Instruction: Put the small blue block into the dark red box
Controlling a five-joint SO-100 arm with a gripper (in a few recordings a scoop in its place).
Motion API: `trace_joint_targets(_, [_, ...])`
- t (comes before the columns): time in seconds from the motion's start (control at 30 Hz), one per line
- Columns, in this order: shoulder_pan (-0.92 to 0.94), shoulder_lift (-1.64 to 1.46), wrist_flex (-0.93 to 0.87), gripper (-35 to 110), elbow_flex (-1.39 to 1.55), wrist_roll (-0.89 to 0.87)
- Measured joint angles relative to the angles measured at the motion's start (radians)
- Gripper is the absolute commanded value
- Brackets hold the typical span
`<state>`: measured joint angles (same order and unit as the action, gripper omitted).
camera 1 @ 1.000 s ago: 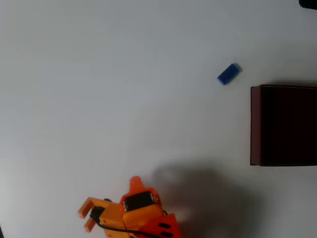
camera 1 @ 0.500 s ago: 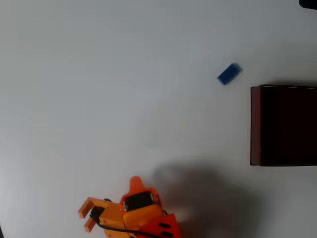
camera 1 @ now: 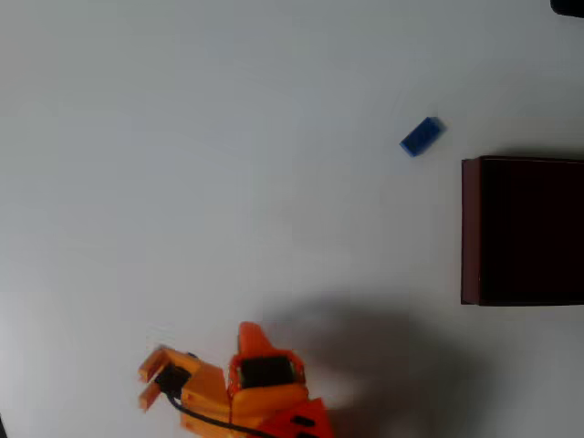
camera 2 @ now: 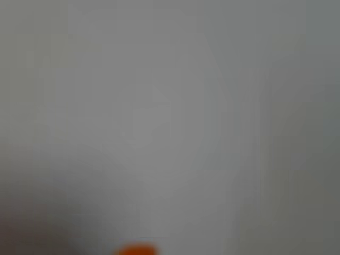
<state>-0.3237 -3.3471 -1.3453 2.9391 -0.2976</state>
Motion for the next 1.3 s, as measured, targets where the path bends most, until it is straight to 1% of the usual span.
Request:
trace_joint_targets(0.13, [0.078, 0.003, 0.015, 3, -0.034, -0.141])
trace_joint_targets(0.27, [0.146, 0.120, 0.032, 4, -0.133, -0.268])
trace_joint_targets(0.37, [0.239, 0.380, 0.005, 6, -0.295, -0.342])
trace_joint_targets(0.47, [0.316, 0.686, -0.052, 11, -0.508, -0.408])
trace_joint_targets(0.57, [0.387, 0.887, -0.087, 16, -0.670, -0.494])
trace_joint_targets(0.67, [0.460, 1.014, -0.120, 18, -0.802, -0.574])
trace_joint_targets(0.9, [0.552, 1.356, -0.189, 19, -1.034, -0.902])
trace_joint_targets(1.03, [0.612, 1.520, -0.224, 20, -1.155, -1.054])
trace_joint_targets(1.1, [0.623, 1.586, -0.221, 20, -1.216, -1.124])
trace_joint_targets(1.2, [0.627, 1.689, -0.284, 20, -1.335, -1.244])
trace_joint_targets(1.3, [0.627, 1.807, -0.342, 21, -1.462, -1.327])
